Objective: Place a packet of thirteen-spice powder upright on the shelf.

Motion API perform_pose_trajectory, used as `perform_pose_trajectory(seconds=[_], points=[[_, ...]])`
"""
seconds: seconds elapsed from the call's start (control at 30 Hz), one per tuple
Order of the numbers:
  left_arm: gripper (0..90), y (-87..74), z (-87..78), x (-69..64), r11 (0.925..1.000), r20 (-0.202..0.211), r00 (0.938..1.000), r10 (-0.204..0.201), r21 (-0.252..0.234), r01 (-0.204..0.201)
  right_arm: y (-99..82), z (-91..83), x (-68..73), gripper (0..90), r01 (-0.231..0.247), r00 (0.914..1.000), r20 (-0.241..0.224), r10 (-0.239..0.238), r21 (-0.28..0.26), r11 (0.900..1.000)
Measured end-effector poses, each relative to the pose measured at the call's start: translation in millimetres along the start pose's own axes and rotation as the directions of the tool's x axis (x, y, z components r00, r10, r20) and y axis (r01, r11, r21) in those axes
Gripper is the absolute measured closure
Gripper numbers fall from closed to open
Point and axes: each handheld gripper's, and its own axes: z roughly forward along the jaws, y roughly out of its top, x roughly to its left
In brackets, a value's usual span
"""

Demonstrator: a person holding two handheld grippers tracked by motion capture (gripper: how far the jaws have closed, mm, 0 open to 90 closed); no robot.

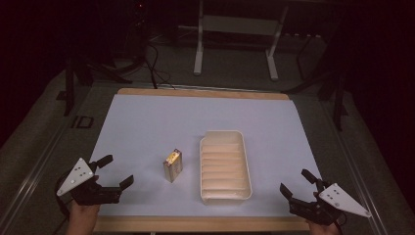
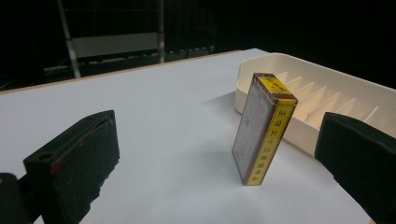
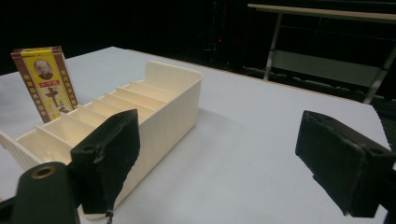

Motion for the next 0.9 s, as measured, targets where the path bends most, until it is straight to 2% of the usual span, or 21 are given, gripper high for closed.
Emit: perform_pose_trajectory(seconds=[0.07, 0.2, 0.23, 0.27, 0.37, 0.43, 0.47, 0.53, 0.57, 0.63, 0.67, 0.7, 0.73, 0.77, 0.87, 0.9], points=[[0.0, 1.3, -0.7, 0.2, 0.9999, 0.026, 0.9995, -0.016, -0.001, 0.016, -0.3, -1.2, -0.1, 13.8, -0.003, 1.0, 0.002, 0.003, -0.002, 1.0], [0.0, 2.9, -0.5, -2.2, 0.9998, 0.016, 0.9998, 0.014, 0.012, -0.014, -2.5, -3.8, 0.4, 13.7, -0.017, 0.9998, -0.004, 0.017, 0.003, 0.9999], [0.0, 3.5, 1.0, -4.0, 0.9989, 0.009, 0.9994, 0.033, 0.034, -0.033, -3.0, -5.3, 0.5, 13.7, -0.014, 0.9999, 0.0, 0.014, 0.001, 0.9999], [0.0, 3.5, 1.0, -4.0, 0.9989, 0.009, 0.9994, 0.033, 0.034, -0.033, -3.2, -7.1, 0.4, 13.7, -0.016, 0.9999, 0.001, 0.016, -0.005, 0.9999], [0.0, 7.0, 5.4, -5.6, 0.9962, 0.031, 0.9994, 0.014, 0.085, -0.016, -2.9, -8.0, 0.3, 13.7, -0.019, 0.9998, 0.006, 0.019, -0.011, 0.9998], [0.0, 8.2, 6.5, -6.4, 0.9951, 0.022, 0.9996, 0.016, 0.097, -0.018, -2.6, -6.4, 2.0, 13.7, -0.006, 0.9999, 0.013, 0.006, -0.007, 1.0], [0.0, 10.6, 9.0, -7.0, 0.991, 0.027, 0.9993, 0.025, 0.131, -0.029, -2.2, -6.1, 2.9, 13.6, 0.004, 0.9999, 0.016, -0.004, -0.008, 1.0], [0.0, 11.9, 12.3, -6.8, 0.9857, 0.049, 0.9986, 0.018, 0.166, -0.026, -1.5, -6.2, 4.4, 13.6, 0.011, 0.9998, 0.016, -0.011, -0.015, 0.9998], [0.0, 11.9, 12.3, -6.8, 0.9857, 0.049, 0.9986, 0.018, 0.166, -0.026, -1.5, -6.2, 4.4, 13.6, 0.011, 0.9998, 0.016, -0.011, -0.015, 0.9998], [0.0, 12.8, 15.8, -7.5, 0.978, 0.064, 0.9977, 0.023, 0.206, -0.036, -1.4, -6.1, 4.9, 13.6, 0.016, 0.9997, 0.02, -0.015, -0.018, 0.9997], [0.0, 13.5, 19.7, -8.8, 0.9686, 0.075, 0.9967, 0.033, 0.244, -0.05, -1.5, -5.8, 4.1, 13.6, 0.006, 0.9998, 0.021, -0.006, -0.016, 0.9999], [0.0, 13.5, 19.7, -8.8, 0.9686, 0.075, 0.9967, 0.033, 0.244, -0.05, -1.6, -5.5, 3.7, 13.6, 0.004, 0.9998, 0.021, -0.003, -0.016, 0.9999], [0.0, 13.2, 25.5, -10.6, 0.9586, 0.082, 0.9961, 0.034, 0.279, -0.056, -1.7, -5.2, 3.1, 13.6, 0.003, 0.9998, 0.019, -0.003, -0.015, 0.9999], [0.0, 13.2, 25.5, -10.6, 0.9586, 0.082, 0.9961, 0.034, 0.279, -0.056, -1.7, -5.2, 3.1, 13.6, 0.003, 0.9998, 0.019, -0.003, -0.015, 0.9999], [0.0, 10.5, 38.4, -14.7, 0.935, 0.123, 0.9923, 0.017, 0.35, -0.059, -1.9, -4.7, 2.7, 13.6, -0.002, 0.9999, 0.01, 0.002, -0.012, 0.9999], [0.0, 10.5, 38.4, -14.7, 0.935, 0.123, 0.9923, 0.017, 0.35, -0.059, -2.0, -4.7, 2.6, 13.6, -0.002, 0.9999, 0.01, 0.003, -0.013, 0.9999]])
